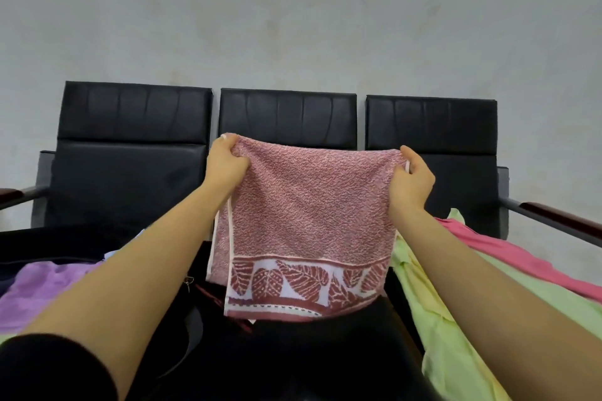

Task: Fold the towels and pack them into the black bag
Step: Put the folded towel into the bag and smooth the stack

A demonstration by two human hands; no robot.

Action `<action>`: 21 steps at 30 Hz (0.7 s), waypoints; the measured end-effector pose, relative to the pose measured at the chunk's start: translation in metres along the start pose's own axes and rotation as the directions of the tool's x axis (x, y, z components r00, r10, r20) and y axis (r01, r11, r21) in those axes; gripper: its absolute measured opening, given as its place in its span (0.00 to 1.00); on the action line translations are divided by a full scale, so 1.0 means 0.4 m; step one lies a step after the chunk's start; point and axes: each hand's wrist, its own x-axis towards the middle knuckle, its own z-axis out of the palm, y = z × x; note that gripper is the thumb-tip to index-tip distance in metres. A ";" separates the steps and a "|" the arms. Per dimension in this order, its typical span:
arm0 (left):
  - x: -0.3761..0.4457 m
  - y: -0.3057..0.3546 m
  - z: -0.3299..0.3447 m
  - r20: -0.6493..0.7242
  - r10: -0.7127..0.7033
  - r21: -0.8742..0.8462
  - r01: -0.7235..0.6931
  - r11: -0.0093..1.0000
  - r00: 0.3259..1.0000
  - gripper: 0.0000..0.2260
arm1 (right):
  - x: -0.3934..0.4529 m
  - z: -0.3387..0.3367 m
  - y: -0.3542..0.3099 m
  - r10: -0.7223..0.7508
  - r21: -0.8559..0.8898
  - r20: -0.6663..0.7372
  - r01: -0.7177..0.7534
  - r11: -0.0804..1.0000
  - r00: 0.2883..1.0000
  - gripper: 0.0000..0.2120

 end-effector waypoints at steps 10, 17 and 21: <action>0.026 -0.024 -0.005 -0.019 -0.014 0.202 0.018 0.979 1.000 0.09 | -0.011 0.002 0.003 0.003 -0.041 -0.061 -0.006 0.999 0.998 0.13; 0.023 -0.025 0.006 -0.147 -0.154 -0.006 0.154 0.988 0.977 0.19 | -0.008 0.003 -0.003 -0.023 -0.011 -0.050 0.022 1.000 0.999 0.17; 0.018 -0.005 0.013 -0.162 -0.142 -0.062 0.134 0.989 0.977 0.17 | 0.002 0.000 -0.008 -0.005 0.021 -0.069 0.006 1.000 0.998 0.20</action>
